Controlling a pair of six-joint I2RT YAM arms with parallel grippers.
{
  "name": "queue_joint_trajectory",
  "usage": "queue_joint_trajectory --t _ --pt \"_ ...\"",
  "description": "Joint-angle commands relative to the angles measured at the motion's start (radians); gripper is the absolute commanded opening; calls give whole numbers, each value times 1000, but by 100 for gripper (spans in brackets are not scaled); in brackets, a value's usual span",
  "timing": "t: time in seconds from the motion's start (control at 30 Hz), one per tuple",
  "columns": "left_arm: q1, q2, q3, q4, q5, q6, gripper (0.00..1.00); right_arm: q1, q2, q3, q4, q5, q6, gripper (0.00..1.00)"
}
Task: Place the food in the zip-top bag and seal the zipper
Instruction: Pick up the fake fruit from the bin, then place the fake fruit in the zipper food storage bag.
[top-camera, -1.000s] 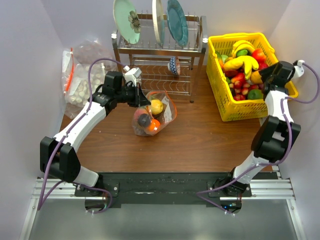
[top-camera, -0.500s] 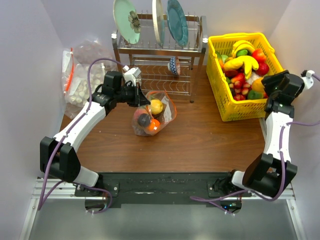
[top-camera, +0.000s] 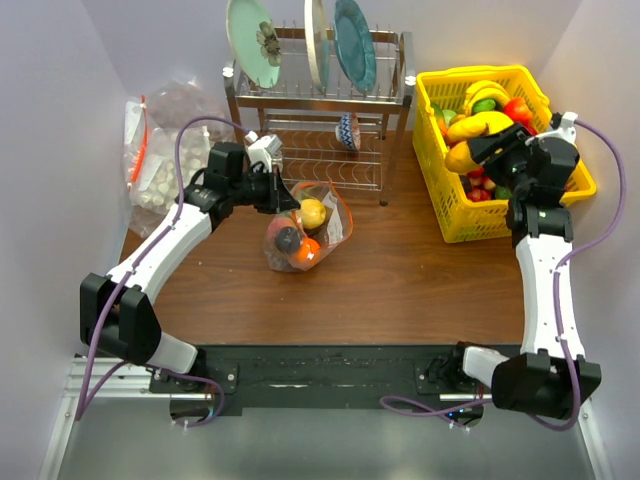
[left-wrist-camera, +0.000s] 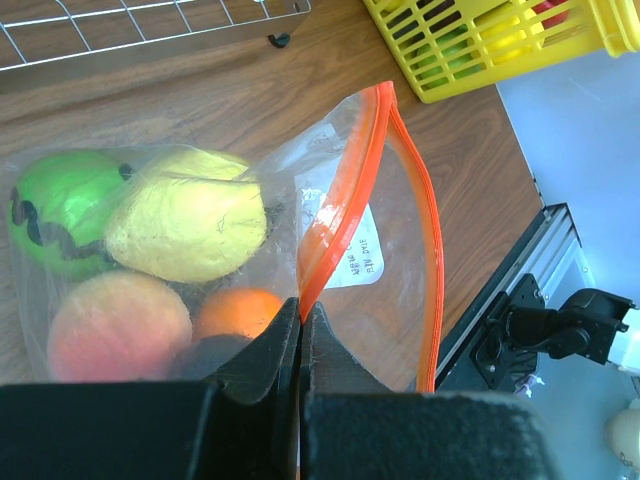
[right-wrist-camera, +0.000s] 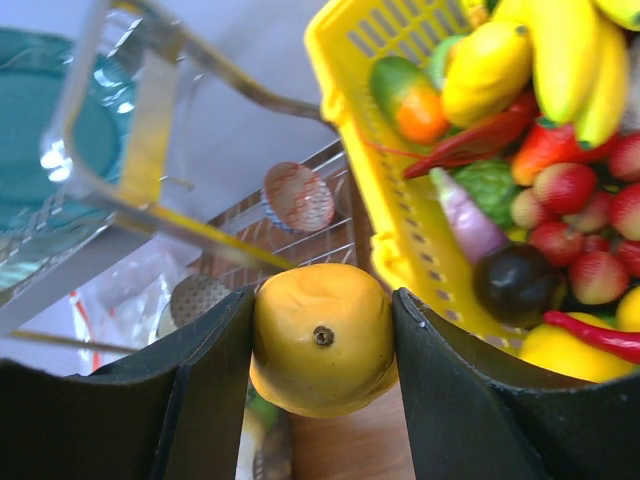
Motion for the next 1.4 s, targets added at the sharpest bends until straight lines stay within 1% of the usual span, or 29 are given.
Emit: queue_joint_trajectory --t 0.0,0.23,0.43,0.47,0.73,0.83,1.03,1.13,1.37 --pt "-8 -36 26 14 -19 -3 0 65 -39 67 -34 -71 -45 45" --pt "-11 -35 54 -9 -26 -9 0 220 -40 59 -72 -100 -83 43" --pt "-27 -27 95 -33 -33 -16 0 344 -31 12 -48 -102 -80 43" --pt "-28 -24 100 -35 -35 -17 0 388 -24 4 -41 -100 -80 43" --pt "-57 -4 144 -49 -39 -38 0 614 41 -10 18 -28 -95 43" --pt "-68 1 161 -60 -41 -43 0 680 78 -25 50 11 -103 43" --pt "-80 4 192 -70 -33 -55 0 775 147 -76 115 76 -127 41" --pt "-82 11 201 -75 -24 -58 0 804 157 -89 121 113 -143 42" --pt "-86 21 212 -73 -13 -66 0 835 154 -134 118 123 -169 42"
